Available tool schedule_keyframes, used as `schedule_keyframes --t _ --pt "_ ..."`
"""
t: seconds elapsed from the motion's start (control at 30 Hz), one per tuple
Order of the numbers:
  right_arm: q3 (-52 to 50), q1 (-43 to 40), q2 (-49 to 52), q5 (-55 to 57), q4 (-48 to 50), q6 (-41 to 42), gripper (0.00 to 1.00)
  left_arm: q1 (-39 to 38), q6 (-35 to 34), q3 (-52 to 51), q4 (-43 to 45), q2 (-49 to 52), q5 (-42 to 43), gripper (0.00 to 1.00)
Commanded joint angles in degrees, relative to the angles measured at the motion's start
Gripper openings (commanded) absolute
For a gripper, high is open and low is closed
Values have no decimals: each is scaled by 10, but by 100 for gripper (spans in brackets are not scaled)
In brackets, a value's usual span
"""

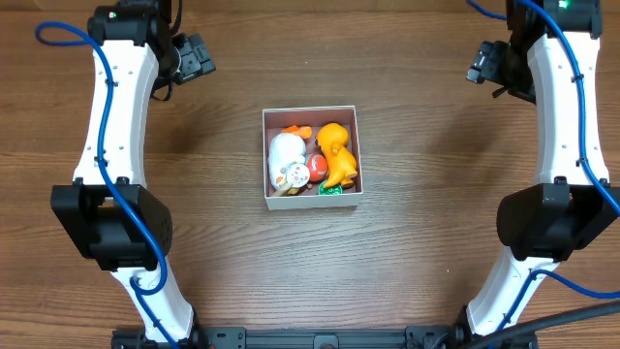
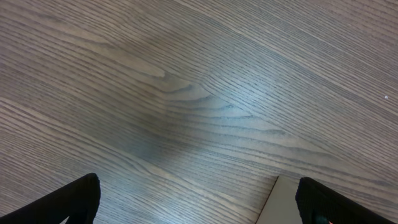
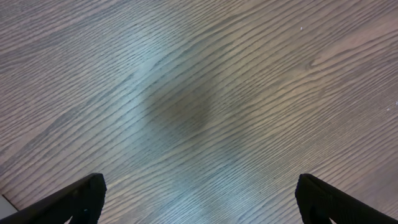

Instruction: Pack container

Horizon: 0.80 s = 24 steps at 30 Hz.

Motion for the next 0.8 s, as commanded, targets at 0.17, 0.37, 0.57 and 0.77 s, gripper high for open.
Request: schedule_keyframes --t 0.17,0.37,0.57,0.77 --pt "12 -1 -21 6 1 1 100 2 -5 11 0 2 3 100" --pt "12 -1 -111 7 13 1 100 2 -5 11 0 2 3 100" --pt "12 -1 -222 10 80 1 100 2 -5 11 0 2 3 100" --pt "12 -1 -361 1 195 1 100 2 -5 11 0 2 3 100"
